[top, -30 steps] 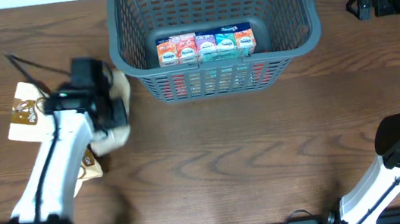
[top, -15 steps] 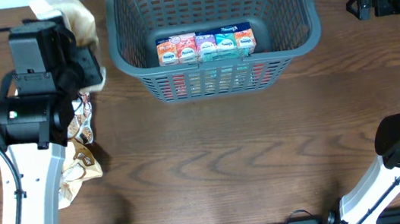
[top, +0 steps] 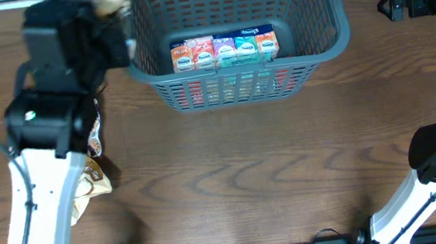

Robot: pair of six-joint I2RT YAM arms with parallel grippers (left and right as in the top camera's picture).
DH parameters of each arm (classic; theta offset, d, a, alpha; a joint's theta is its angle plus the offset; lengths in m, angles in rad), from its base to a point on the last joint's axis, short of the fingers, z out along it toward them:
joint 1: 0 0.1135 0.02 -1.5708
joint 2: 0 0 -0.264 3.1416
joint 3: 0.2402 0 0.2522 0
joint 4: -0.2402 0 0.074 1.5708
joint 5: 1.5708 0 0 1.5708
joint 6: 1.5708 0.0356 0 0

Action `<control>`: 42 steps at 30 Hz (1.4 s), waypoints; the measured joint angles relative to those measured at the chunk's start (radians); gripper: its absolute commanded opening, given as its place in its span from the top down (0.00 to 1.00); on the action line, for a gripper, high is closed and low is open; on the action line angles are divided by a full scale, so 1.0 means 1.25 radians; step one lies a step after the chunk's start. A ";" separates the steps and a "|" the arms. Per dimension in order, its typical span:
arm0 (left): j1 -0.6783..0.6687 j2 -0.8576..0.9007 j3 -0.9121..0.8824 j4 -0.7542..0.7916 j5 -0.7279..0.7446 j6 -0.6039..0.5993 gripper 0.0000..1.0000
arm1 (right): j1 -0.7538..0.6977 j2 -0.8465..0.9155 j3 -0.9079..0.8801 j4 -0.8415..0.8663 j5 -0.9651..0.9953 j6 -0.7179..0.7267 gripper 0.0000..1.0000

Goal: Pack container
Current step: 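Lift the bread bag with the left gripper and drop it into the basket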

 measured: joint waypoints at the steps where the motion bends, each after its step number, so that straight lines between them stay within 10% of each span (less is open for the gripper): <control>1: -0.023 0.019 0.023 0.004 0.000 0.018 0.94 | 0.000 0.000 0.000 0.000 0.000 0.000 0.01; 20: -0.241 0.451 0.242 -0.067 0.050 0.635 0.93 | 0.000 0.000 0.000 0.000 0.000 -0.005 0.01; 23: -0.230 0.499 0.241 -0.070 0.057 0.673 0.70 | 0.000 0.000 0.000 0.000 0.000 -0.007 0.01; 24: -0.225 0.510 0.241 -0.072 0.059 0.686 0.20 | 0.000 0.000 0.000 0.000 0.000 -0.009 0.01; 26: -0.219 0.518 0.241 -0.072 0.061 0.695 0.02 | 0.000 0.000 0.000 -0.001 0.000 -0.012 0.01; 42: -0.150 0.230 0.241 -0.107 -0.009 0.578 0.01 | 0.000 0.000 0.000 -0.004 0.000 -0.024 0.01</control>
